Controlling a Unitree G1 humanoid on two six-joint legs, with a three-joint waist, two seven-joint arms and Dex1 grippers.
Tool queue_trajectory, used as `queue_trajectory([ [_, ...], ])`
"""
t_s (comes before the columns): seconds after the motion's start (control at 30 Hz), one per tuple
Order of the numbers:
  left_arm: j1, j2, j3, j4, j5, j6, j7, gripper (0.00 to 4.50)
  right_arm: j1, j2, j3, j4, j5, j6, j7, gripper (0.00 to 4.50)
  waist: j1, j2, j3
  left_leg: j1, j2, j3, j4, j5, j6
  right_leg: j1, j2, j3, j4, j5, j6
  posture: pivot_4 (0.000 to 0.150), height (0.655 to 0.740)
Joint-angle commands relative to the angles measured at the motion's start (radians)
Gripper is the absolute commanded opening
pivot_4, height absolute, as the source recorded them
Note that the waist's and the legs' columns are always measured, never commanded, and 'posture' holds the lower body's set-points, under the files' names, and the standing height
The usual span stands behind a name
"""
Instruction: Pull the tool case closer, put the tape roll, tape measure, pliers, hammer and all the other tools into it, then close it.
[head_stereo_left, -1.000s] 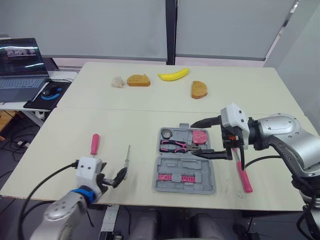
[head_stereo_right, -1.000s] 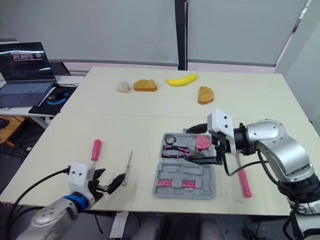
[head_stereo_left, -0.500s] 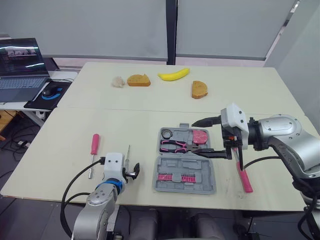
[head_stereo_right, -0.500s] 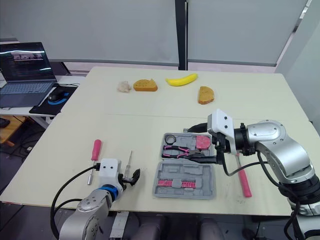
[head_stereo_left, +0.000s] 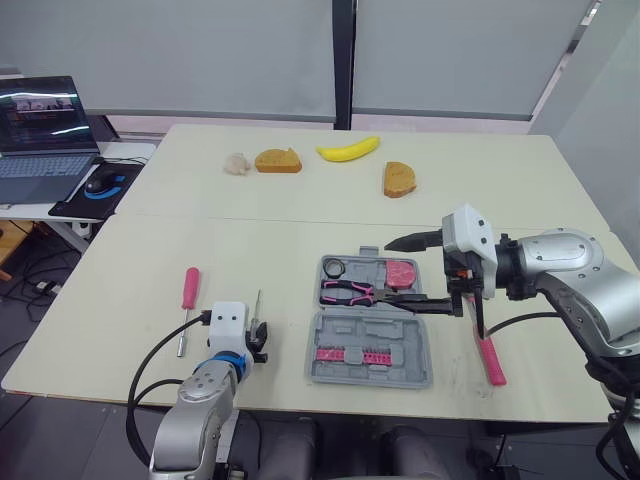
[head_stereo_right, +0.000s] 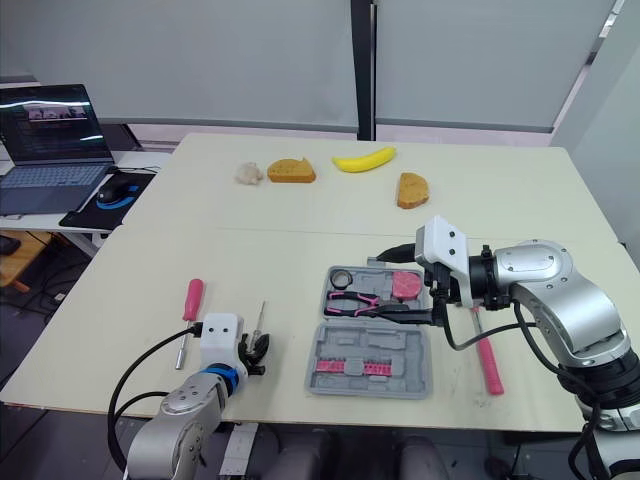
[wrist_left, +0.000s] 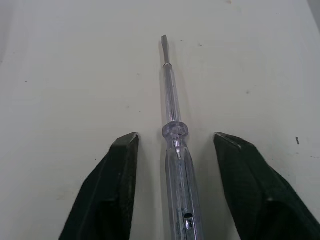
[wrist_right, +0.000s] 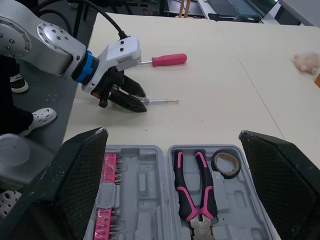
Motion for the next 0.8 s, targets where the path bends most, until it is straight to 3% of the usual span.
queue_trajectory([
  [0.03,0.009,-0.009,0.006,-0.018,-0.001,0.018,0.009,1.02,0.001,-0.014,-0.039,-0.035,0.005,-0.012,-0.005,4.5,0.0,0.0,0.0,0.0,0.0,0.0,0.0,0.0,0.0,0.0,0.0,0.0,0.0,0.0,0.0,0.15,0.74],
  [0.13,0.01,-0.009,0.013,-0.014,-0.001,0.018,0.009,0.22,0.004,-0.014,-0.038,-0.037,0.005,-0.012,-0.008,4.5,0.0,0.0,0.0,0.0,0.0,0.0,0.0,0.0,0.0,0.0,0.0,0.0,0.0,0.0,0.0,0.15,0.74],
  [0.43,-0.026,0.079,0.018,-0.001,0.001,-0.026,-0.07,0.23,0.021,-0.03,-0.024,-0.039,-0.015,-0.029,0.004,4.5,-0.001,0.0,0.0,0.0,0.0,0.0,0.0,0.0,0.0,0.0,0.0,0.0,0.0,0.0,0.0,0.15,0.74],
  [0.57,-0.083,0.238,0.007,-0.048,-0.031,-0.044,-0.238,0.23,0.035,-0.045,-0.041,-0.038,-0.018,-0.028,-0.005,4.5,-0.001,0.0,0.0,0.0,0.0,-0.001,0.0,0.0,0.0,-0.001,0.0,0.0,0.0,0.0,0.0,0.15,0.74],
  [0.7,-0.154,0.502,-0.074,-0.083,-0.054,-0.122,-0.546,0.23,0.082,-0.088,-0.035,-0.063,-0.036,-0.026,-0.001,4.5,-0.001,0.0,0.0,-0.001,0.0,-0.001,0.0,0.0,0.0,-0.002,0.0,0.0,0.0,0.0,0.0,0.15,0.74],
  [0.8,-0.239,0.613,-0.116,-0.087,-0.114,-0.164,-0.736,0.23,0.119,-0.113,-0.027,-0.085,-0.063,-0.018,-0.02,4.5,0.0,0.001,0.001,-0.001,0.0,0.0,-0.001,0.0,0.0,-0.003,-0.001,0.0,-0.002,0.0,0.0,0.15,0.74],
])
